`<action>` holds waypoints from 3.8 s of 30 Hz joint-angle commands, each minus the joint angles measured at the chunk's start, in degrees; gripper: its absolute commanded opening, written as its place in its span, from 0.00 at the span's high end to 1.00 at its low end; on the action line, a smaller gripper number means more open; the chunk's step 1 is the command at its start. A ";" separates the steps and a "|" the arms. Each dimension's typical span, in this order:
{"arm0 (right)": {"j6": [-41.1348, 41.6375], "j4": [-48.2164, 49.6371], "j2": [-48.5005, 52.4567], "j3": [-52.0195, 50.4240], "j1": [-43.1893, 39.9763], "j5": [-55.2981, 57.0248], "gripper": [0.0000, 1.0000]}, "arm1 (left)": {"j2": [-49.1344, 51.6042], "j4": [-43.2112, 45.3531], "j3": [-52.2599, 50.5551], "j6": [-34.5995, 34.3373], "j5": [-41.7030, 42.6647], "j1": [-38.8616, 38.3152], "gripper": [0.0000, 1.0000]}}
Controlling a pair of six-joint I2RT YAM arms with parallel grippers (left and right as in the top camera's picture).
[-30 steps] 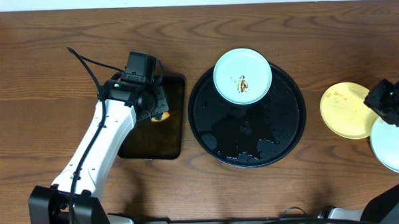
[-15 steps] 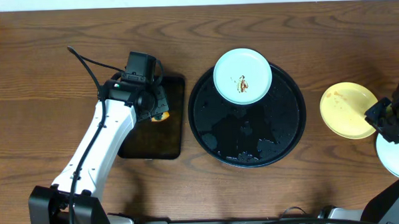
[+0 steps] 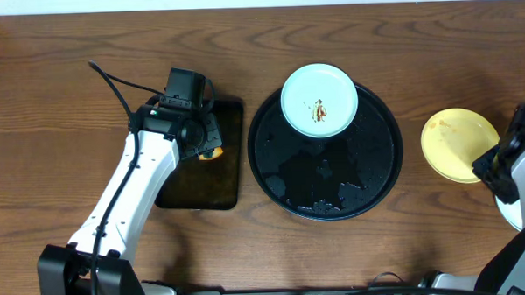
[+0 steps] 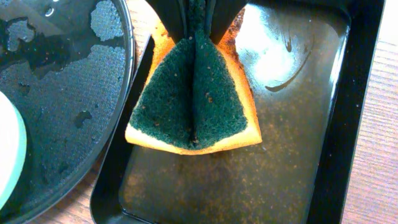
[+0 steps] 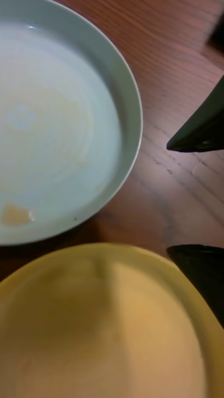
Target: Clean dirty plates on tray and stack at the side
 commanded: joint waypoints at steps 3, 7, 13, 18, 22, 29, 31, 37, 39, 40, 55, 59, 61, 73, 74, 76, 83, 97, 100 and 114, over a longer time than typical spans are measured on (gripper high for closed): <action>1.05 0.46 0.04 -2.14 -1.40 1.49 0.53 | 0.33 -0.13 -0.22 0.94 -0.70 0.13 0.92; 3.37 -0.74 0.04 -2.19 -2.03 1.57 0.55 | 0.33 -0.13 -0.22 0.96 -0.70 0.13 0.92; 1.70 2.16 0.04 -2.19 -3.50 1.57 0.59 | 0.33 -0.13 -0.22 0.94 -0.70 0.13 0.92; -3.58 6.97 0.07 -3.85 -3.50 1.62 0.49 | 0.33 -0.13 -0.22 0.94 -0.70 0.13 0.92; -4.24 11.54 0.07 -7.48 -3.50 2.69 0.49 | 0.33 -0.13 -0.22 0.94 -0.70 0.13 0.92; -6.36 18.62 0.07 -12.72 -3.65 2.95 0.50 | 0.33 -0.13 -0.22 0.94 -0.70 0.13 0.92; -6.38 20.28 0.07 -13.81 -3.65 3.72 0.49 | 0.33 -0.15 -0.22 0.94 -0.70 0.13 0.92; -12.90 27.50 0.07 -17.03 -3.65 4.57 0.46 | 0.33 -0.15 -0.22 0.94 -0.68 0.13 0.92; -14.97 28.92 0.09 -18.18 -3.65 4.57 0.50 | 0.33 -0.15 -0.22 0.94 -0.68 0.13 0.92; -15.37 29.62 0.09 -18.75 -3.65 4.57 0.50 | 0.33 -0.15 -0.20 0.94 -0.68 0.13 0.92; -15.08 27.93 0.15 -20.87 -3.63 -2.19 0.77 | 0.33 -0.15 -0.22 0.94 -0.68 0.13 0.92; -13.44 26.51 0.15 -20.87 -3.63 -7.10 0.82 | 0.33 -0.13 -0.22 0.94 -0.68 0.13 0.92; -13.09 26.53 0.15 -20.87 -3.63 -8.90 0.88 | 0.33 -0.13 -0.22 0.94 -0.68 0.13 0.92; -13.07 22.80 -2.51 -20.70 -3.63 -10.51 0.99 | 0.33 -0.13 -0.22 0.94 -0.68 0.13 0.92; -13.07 22.53 -2.99 -20.65 -3.63 -10.97 0.99 | 0.33 -0.13 -0.22 0.96 -0.70 0.13 0.92; -13.09 21.46 -4.26 -20.20 -3.63 -12.13 0.99 | 0.33 -0.13 -0.22 0.94 -0.70 0.13 0.92; -13.14 17.79 -9.68 -17.99 -3.30 -14.36 0.99 | 0.33 -0.13 -0.22 0.94 -0.68 0.13 0.92; -16.50 13.77 -15.45 -9.90 3.04 -17.29 0.99 | 0.33 -0.13 -0.22 0.94 -0.68 0.13 0.92; -16.76 13.86 -15.45 -7.85 4.81 -16.65 0.99 | 0.33 -0.15 -0.22 0.94 -0.68 0.13 0.92; -22.91 17.77 -15.41 0.13 10.58 -14.99 0.99 | 0.33 -0.13 -0.22 0.94 -0.68 0.13 0.92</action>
